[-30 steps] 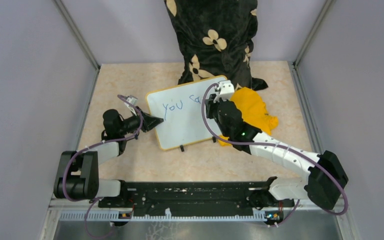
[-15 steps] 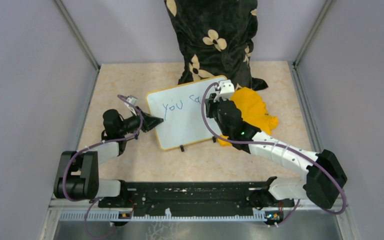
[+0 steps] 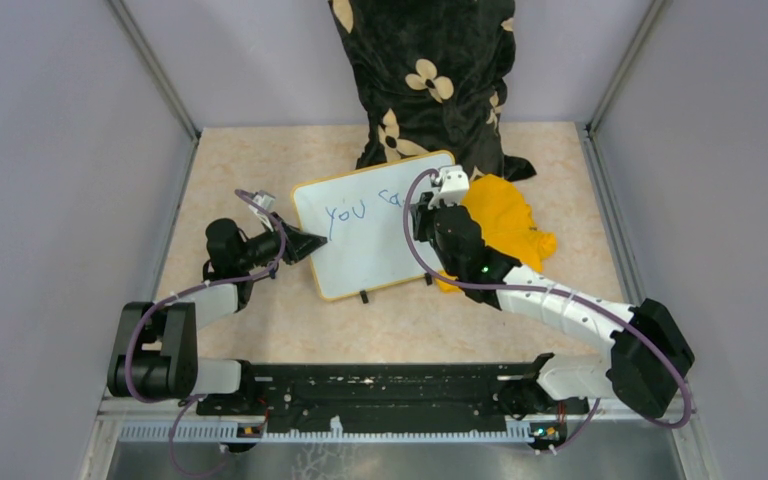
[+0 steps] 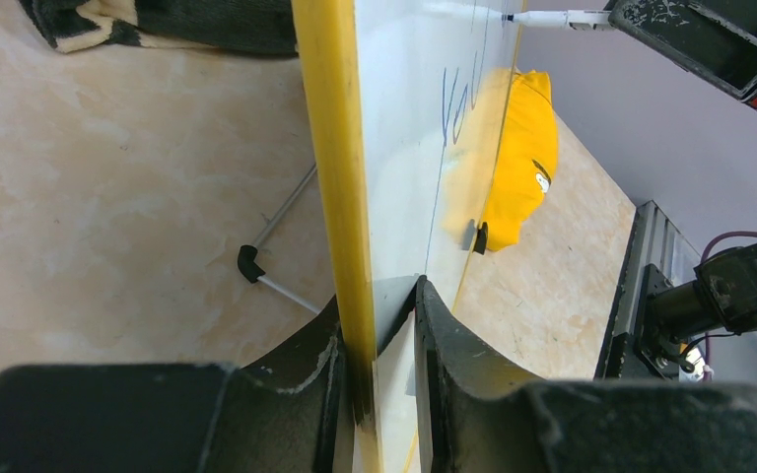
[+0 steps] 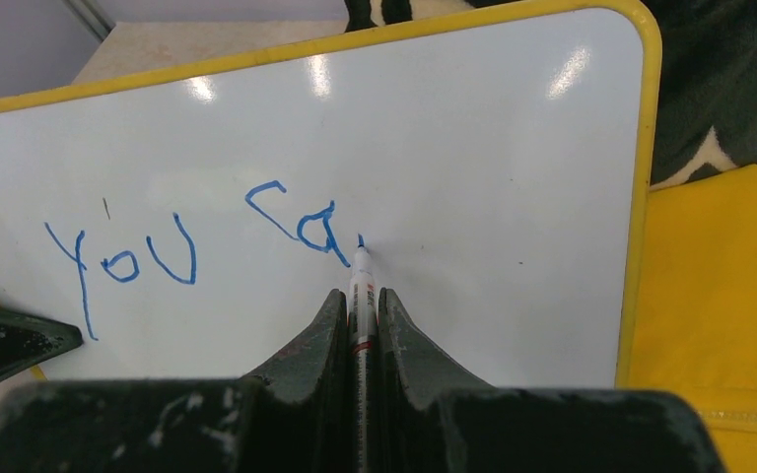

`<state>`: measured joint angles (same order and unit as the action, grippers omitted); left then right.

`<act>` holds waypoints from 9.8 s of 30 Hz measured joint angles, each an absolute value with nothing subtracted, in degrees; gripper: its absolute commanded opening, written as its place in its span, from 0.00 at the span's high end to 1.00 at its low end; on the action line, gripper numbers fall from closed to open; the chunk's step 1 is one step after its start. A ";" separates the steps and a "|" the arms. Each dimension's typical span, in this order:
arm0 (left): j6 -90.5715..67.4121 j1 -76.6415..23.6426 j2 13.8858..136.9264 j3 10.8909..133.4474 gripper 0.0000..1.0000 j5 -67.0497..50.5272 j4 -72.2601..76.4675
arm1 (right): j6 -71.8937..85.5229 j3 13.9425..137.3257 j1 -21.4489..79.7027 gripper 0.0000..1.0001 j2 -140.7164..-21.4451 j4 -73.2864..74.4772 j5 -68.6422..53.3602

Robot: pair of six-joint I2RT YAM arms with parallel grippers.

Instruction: Write a sentence on the whiteboard

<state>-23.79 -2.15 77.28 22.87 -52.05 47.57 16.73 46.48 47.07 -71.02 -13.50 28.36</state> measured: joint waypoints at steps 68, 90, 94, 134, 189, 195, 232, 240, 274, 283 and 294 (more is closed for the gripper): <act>-23.77 -2.50 77.28 22.90 1.00 -51.66 47.55 | 18.24 47.53 44.31 1.00 -71.20 -12.78 27.68; -23.77 -2.50 77.28 22.90 1.00 -51.70 47.53 | 19.09 45.84 44.23 1.00 -62.50 -8.51 25.58; -23.77 -2.50 77.28 22.90 1.00 -51.70 47.53 | 18.31 45.84 45.91 1.00 -58.48 -8.67 25.67; -22.37 -2.90 77.08 24.69 1.00 -50.85 43.38 | -0.14 19.79 70.08 1.00 -71.24 -53.58 40.12; -22.28 -3.01 77.03 25.28 1.00 -50.48 42.04 | 4.49 35.51 70.76 1.00 -86.56 -47.64 36.84; -22.31 -3.03 77.03 25.28 1.00 -50.48 42.04 | 4.49 36.58 70.76 1.00 -88.01 -47.97 37.69; -22.31 -3.03 77.03 25.28 1.00 -50.33 41.95 | 9.32 36.64 71.66 1.00 -90.83 -45.06 40.23; -22.33 -3.03 77.03 25.28 1.00 -50.35 41.98 | 10.41 34.72 73.08 1.00 -90.80 -42.98 40.51; -22.33 -3.14 77.03 25.30 1.00 -50.17 42.00 | 7.09 38.76 73.34 1.00 -92.53 -42.09 39.22; -22.33 -3.14 77.03 25.30 1.00 -50.17 41.98 | 8.36 38.28 73.34 1.00 -92.53 -40.69 37.50; -22.28 -3.18 77.03 25.30 1.00 -50.06 41.98 | 9.21 37.10 73.38 1.00 -92.51 -40.60 37.87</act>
<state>-22.28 -3.18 77.03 25.30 -50.06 41.98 9.21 37.10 73.38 -92.51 -40.60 37.87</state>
